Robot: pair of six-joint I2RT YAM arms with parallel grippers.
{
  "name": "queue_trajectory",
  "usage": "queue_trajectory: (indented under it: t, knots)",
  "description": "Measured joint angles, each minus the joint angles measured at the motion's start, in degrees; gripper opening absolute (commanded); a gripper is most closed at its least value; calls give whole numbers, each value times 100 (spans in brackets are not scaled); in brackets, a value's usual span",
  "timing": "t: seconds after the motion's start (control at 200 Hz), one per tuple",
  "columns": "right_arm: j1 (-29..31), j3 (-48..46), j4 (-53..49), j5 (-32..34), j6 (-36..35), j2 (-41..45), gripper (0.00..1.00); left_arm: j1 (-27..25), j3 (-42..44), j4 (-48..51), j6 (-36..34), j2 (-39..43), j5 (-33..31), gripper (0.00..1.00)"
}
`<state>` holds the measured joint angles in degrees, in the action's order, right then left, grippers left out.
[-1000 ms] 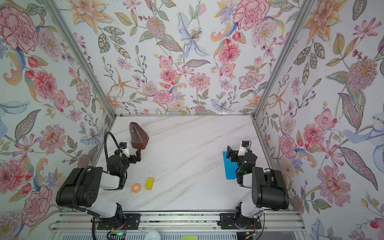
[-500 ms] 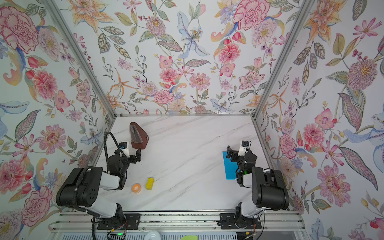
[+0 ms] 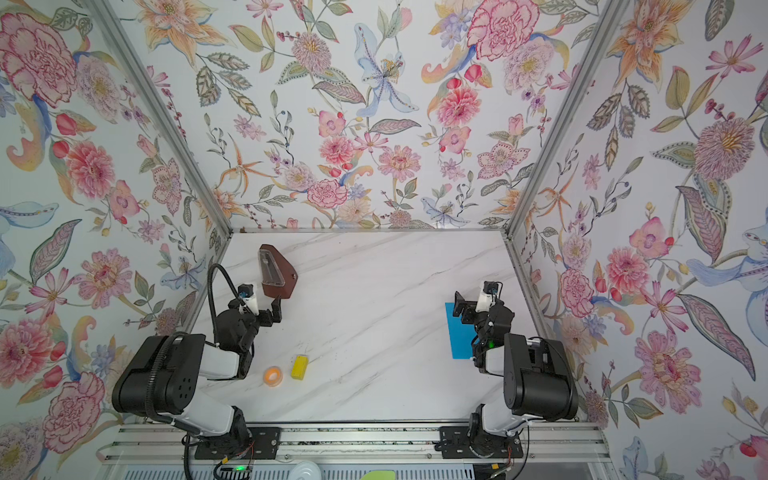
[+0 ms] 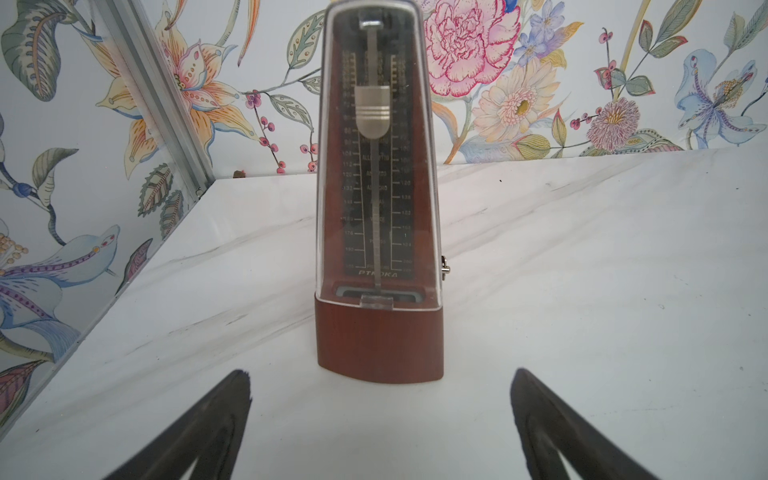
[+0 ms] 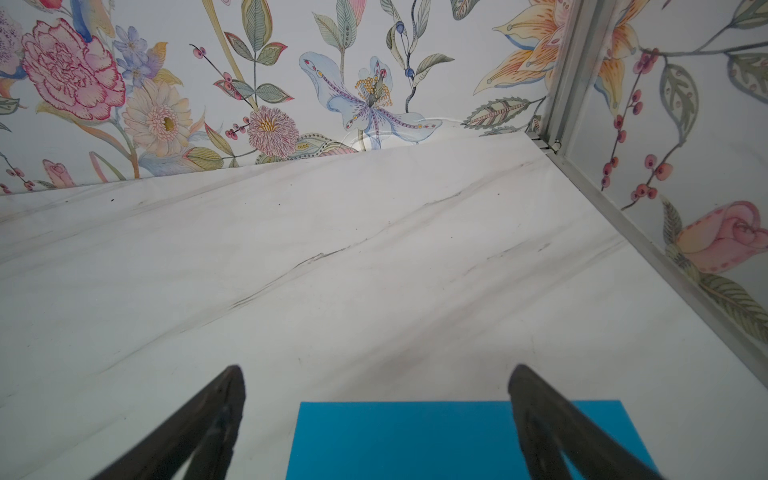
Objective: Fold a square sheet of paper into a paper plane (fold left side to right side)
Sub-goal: 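Move both grippers from rest toward the blue paper sheet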
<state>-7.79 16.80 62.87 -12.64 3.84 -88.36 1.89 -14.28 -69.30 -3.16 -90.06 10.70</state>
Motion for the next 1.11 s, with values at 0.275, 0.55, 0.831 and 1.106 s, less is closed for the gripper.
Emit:
queue_trajectory:
  t: [0.275, 0.55, 0.831, 1.106]
  knots:
    - [66, 0, -116, 358, 26, 92, 99, 0, -4, 153, 7, 111, -107, 99]
    - [52, 2, -697, 844, 247, 881, 99, -2, -374, 1233, 173, 1311, -675, 99]
    - [52, 684, -2730, 1010, 577, 1696, 99, -131, -949, 2590, 807, 2026, -1097, 97]
    - [52, 1368, -4837, 592, 1248, 2013, 93, -302, -1869, 4172, 1775, 2170, -883, 94]
